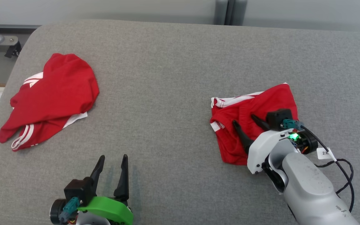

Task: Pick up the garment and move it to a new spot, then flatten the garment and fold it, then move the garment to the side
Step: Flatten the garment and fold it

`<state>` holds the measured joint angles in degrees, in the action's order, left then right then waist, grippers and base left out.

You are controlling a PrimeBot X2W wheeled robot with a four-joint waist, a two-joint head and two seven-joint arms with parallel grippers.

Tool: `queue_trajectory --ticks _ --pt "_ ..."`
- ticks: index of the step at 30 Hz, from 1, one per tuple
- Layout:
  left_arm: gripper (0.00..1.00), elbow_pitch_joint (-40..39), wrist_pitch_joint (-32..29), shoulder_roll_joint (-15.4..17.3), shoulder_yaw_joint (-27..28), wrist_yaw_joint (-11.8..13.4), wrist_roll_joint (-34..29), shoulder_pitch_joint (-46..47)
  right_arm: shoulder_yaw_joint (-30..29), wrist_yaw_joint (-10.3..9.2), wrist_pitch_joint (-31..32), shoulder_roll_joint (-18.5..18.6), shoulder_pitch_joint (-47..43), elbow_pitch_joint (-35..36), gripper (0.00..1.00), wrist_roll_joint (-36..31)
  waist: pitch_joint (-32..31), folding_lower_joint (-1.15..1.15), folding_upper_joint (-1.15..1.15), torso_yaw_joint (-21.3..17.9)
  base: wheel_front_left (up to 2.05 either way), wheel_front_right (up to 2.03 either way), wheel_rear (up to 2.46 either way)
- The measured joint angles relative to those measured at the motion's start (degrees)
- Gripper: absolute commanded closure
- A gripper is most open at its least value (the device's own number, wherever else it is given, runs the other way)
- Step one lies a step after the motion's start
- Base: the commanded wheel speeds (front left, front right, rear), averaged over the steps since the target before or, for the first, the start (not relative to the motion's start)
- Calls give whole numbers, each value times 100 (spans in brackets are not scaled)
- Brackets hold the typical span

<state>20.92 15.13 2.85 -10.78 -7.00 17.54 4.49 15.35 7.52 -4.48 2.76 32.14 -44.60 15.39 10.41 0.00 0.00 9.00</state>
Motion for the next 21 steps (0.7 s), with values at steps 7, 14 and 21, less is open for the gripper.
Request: queue_trajectory --ticks 7,14,21 --pt "0 34 0 0 -75 -5 1 58 -13 0 -198 2 23 -190 31 129 34 0 0 14 0 0 0" --pt "0 71 0 -1 -105 -11 8 89 66 0 -392 2 85 -333 75 212 46 0 0 38 0 0 0" --pt "0 120 0 0 -90 -14 -3 86 249 0 -684 3 143 -215 100 390 -23 0 0 38 0 0 0"
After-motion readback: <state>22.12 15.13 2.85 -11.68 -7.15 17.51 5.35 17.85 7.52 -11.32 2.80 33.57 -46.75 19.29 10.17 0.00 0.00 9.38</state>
